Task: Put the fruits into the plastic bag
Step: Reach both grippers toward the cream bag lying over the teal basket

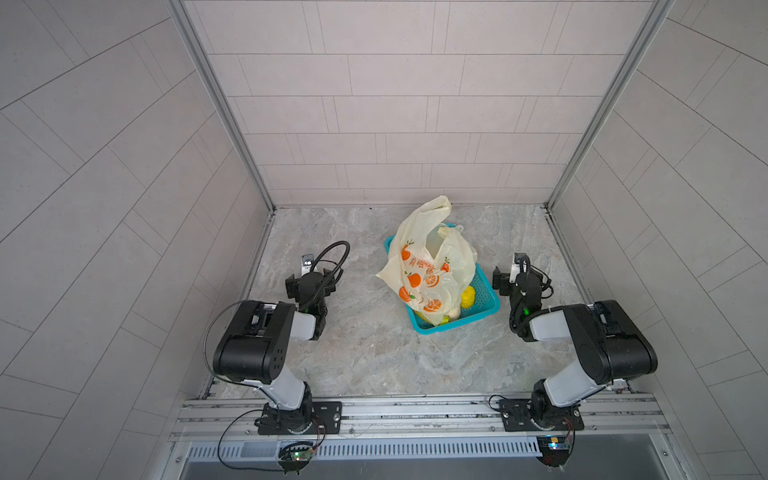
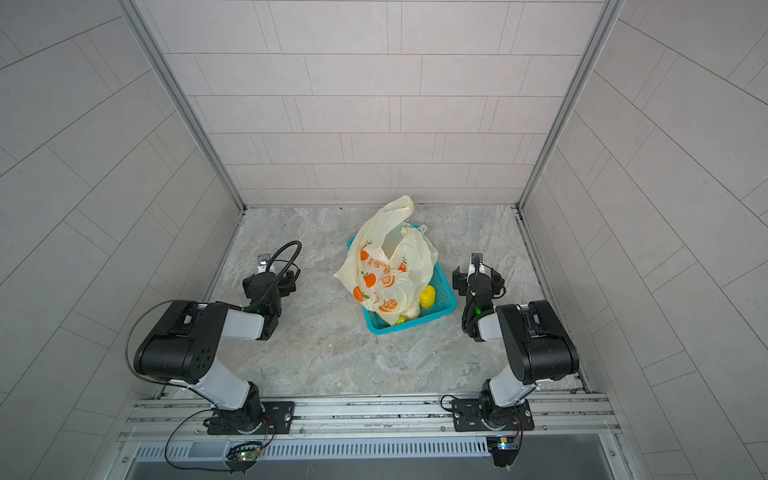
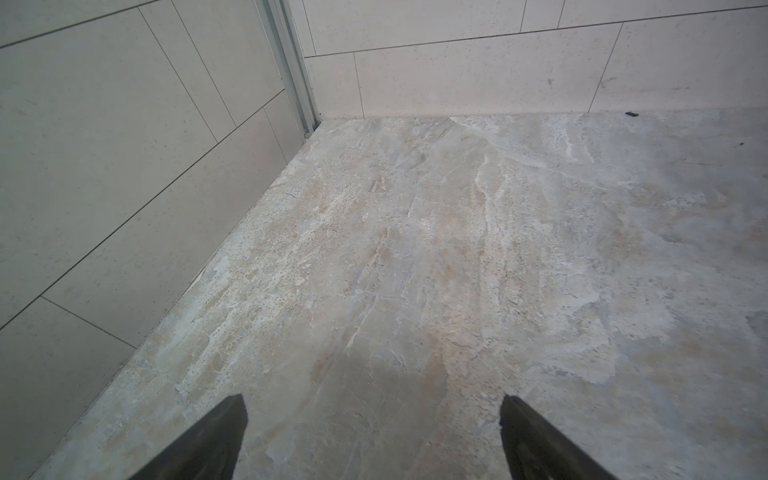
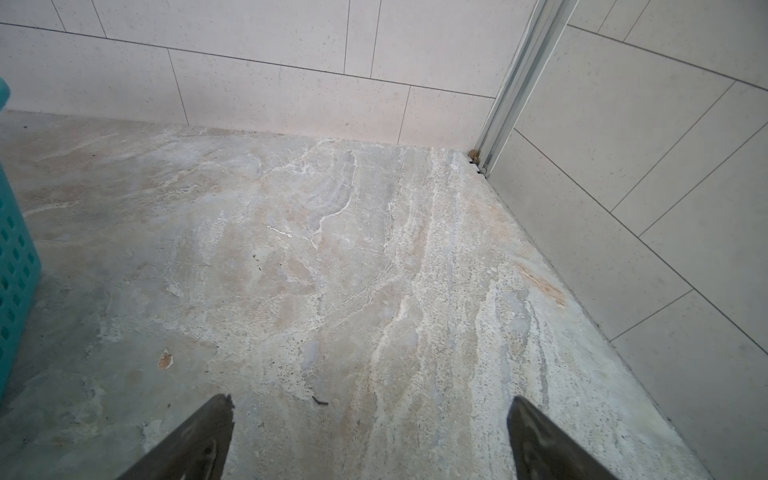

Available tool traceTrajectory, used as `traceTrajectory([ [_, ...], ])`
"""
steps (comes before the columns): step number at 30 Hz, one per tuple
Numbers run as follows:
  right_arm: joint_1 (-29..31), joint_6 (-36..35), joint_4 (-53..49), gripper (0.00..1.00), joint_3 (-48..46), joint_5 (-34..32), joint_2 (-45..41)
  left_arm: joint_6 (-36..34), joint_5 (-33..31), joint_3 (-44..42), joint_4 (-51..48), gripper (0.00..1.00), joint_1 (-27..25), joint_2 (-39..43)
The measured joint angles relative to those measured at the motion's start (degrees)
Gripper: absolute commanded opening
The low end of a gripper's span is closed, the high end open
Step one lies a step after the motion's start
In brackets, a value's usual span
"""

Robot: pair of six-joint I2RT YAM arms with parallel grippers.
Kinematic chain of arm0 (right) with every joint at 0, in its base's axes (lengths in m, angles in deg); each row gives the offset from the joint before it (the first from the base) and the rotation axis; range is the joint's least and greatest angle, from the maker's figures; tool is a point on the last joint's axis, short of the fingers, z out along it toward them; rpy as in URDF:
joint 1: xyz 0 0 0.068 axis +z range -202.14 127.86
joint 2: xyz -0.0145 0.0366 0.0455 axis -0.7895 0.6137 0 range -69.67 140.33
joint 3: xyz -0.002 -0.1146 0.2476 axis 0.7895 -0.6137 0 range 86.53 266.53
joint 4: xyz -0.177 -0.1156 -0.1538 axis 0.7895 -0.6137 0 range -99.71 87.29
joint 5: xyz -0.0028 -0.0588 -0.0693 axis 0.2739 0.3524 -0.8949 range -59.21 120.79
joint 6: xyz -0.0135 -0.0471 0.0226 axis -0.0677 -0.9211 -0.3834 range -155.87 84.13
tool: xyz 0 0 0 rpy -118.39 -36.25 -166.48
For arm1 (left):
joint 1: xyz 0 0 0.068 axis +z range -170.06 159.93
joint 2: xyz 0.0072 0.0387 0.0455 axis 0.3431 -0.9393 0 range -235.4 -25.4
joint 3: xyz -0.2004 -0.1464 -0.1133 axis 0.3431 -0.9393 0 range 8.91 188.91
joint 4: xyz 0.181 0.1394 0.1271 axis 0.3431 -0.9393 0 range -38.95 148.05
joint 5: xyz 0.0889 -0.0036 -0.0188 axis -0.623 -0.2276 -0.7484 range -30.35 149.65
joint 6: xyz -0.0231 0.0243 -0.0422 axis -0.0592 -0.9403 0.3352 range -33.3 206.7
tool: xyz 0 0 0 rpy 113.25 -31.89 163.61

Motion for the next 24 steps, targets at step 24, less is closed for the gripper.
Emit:
traceTrajectory([
  [24,0.17,0.15,-2.54,0.99,0.57,-1.38,-0.76,-0.04,-0.90,0.00,-0.09,1.00,-0.72,0.09],
])
